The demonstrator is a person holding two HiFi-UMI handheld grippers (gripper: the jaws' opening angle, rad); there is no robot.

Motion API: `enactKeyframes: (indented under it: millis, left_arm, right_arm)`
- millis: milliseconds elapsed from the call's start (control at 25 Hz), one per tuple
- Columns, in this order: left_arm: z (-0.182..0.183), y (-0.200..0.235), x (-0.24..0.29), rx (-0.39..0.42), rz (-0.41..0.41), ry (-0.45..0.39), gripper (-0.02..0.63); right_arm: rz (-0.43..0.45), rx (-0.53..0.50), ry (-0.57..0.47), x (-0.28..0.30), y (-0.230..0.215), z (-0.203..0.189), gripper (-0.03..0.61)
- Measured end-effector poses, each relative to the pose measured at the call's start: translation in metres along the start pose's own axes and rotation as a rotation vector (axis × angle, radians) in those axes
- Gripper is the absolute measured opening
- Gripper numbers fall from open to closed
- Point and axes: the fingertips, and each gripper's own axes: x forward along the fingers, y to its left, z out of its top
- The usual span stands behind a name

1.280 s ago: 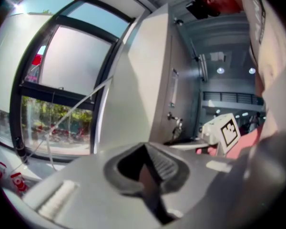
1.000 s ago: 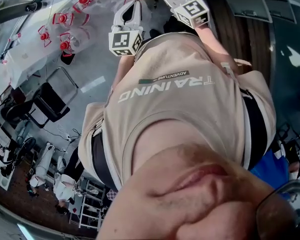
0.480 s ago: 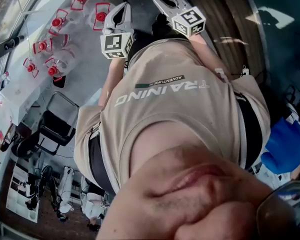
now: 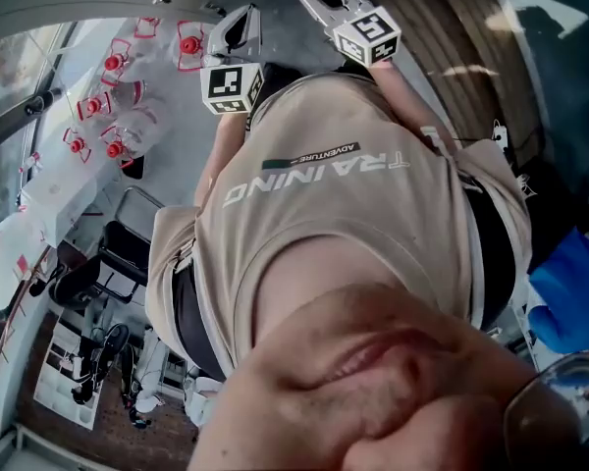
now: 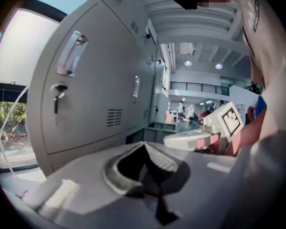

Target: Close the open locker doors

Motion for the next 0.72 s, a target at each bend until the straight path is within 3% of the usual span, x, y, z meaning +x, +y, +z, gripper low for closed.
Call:
enactKeyframes:
  millis: [200, 480, 720]
  left_arm:
    - [0.011, -0.075, 0.046, -0.015, -0.067, 0.009, -0.002]
    - [0.016, -0.145, 0.104, -0.020, -0.106, 0.038, -0.002]
    - [0.011, -0.221, 0.144, 0.013, -0.188, 0.077, -0.002]
  right_arm:
    - [-0.082, 0.071, -0.016, -0.080, -0.063, -0.008, 0.015]
    - [-0.223, 0.120, -0.041, -0.165, -0.151, -0.011, 0.015]
    - [-0.263, 0.104, -0.012, -0.217, -0.187, -0.036, 0.015]
